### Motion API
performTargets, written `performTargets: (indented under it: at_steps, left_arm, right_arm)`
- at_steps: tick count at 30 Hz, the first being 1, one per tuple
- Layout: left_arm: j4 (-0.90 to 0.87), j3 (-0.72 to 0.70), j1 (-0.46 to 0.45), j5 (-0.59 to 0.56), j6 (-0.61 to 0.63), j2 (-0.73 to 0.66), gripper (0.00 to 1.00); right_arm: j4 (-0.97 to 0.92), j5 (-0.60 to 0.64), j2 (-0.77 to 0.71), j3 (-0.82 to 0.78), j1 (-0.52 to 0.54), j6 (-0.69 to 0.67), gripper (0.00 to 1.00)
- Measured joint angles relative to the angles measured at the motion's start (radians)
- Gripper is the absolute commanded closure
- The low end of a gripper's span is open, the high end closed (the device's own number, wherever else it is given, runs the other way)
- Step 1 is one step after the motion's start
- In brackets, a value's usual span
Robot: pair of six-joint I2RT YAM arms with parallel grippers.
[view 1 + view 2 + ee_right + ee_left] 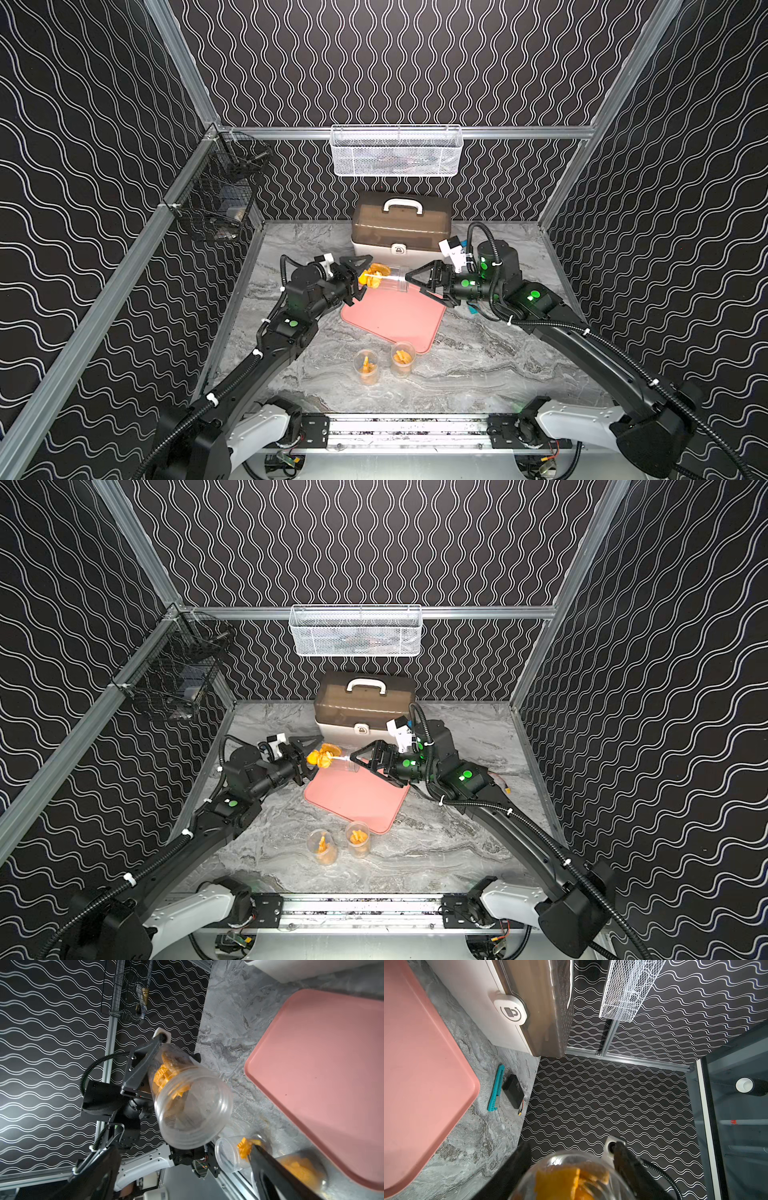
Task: Pour the cookies out of the jar
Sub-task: Unscrew the lid from the jar.
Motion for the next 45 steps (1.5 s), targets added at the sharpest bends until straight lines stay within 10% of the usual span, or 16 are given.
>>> performTargets:
  at_steps: [45]
  left_arm:
    - [-0.022,0.029,0.002,0.027,0.005,-0.011,0.44]
  right_arm:
    - [0.31,-0.059,0.093,-0.075,-0.005,0.201,0.22]
